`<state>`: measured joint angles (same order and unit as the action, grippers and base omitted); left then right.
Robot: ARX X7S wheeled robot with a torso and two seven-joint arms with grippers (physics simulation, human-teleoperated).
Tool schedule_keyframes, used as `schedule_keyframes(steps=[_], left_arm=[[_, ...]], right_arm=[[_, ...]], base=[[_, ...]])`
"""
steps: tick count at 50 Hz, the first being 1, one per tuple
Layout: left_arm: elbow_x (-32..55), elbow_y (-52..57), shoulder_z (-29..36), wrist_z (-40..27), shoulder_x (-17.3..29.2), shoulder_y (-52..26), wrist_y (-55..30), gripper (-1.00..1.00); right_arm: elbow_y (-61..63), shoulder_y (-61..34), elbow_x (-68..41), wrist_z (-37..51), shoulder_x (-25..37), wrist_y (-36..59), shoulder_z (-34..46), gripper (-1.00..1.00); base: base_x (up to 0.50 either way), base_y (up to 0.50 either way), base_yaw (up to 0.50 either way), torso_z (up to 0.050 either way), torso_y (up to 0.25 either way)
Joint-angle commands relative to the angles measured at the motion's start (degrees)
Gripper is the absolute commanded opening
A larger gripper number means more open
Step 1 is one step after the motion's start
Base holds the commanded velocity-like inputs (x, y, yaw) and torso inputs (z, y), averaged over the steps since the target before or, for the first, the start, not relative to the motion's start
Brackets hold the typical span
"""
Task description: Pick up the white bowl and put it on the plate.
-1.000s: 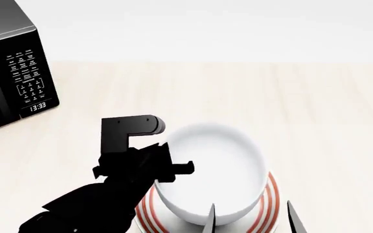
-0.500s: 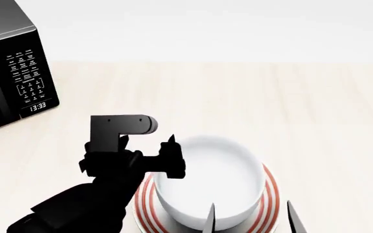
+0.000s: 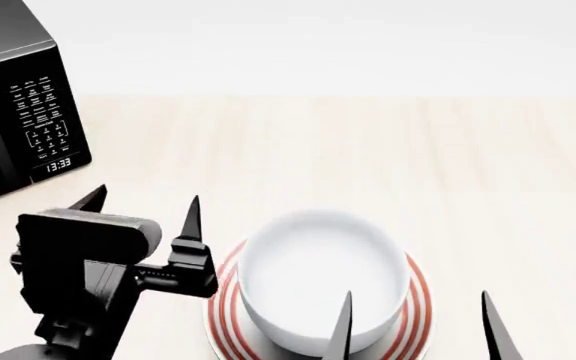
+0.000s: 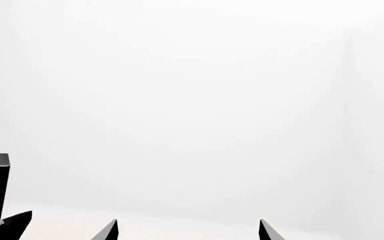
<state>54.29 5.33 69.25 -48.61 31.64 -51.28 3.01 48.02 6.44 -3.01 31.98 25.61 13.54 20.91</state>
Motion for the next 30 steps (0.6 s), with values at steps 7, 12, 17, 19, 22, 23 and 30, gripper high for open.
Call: schedule_keyframes(steps=[7,12,17,19,22,23,30], left_arm=[[-16.5,19.3,0.7,-14.4,11.6,7.8,1.7,1.0],[-20.5,23.5,1.2,-17.8,13.9,9.9,1.9,1.0],[-24.7,28.6,2.1,-21.1,16.1,11.8,0.9,1.0],[-25.7,29.5,2.2,-22.0,16.7,12.5,1.2,1.0],[-25.8,28.6,1.6,-22.7,17.1,14.5,4.7,1.0],[-26.8,28.0,2.1,-22.8,16.9,15.3,5.2,1.0],[-30.6,28.5,2.2,-25.1,17.2,16.9,5.0,1.0]], right_arm=[[8.4,-0.5,1.9,-1.2,-0.2,4.4,-1.3,1.0],[10.5,-1.0,2.4,-1.2,-0.1,5.9,-0.9,1.0],[11.8,-1.4,2.9,-1.3,0.0,6.5,-0.2,1.0],[11.9,-1.4,3.2,-1.4,0.0,6.4,0.2,1.0],[11.9,-1.4,3.5,-1.6,-0.1,6.1,0.5,1.0],[11.9,-1.4,3.7,-1.8,-0.3,6.1,0.6,1.0],[12.0,-0.4,5.6,-4.5,-2.5,5.6,0.0,1.0]], base=[[0.0,0.0,0.0,0.0,0.0],[0.0,0.0,0.0,0.0,0.0],[0.0,0.0,0.0,0.0,0.0],[0.0,0.0,0.0,0.0,0.0],[0.0,0.0,0.0,0.0,0.0],[0.0,0.0,0.0,0.0,0.0],[0.0,0.0,0.0,0.0,0.0]])
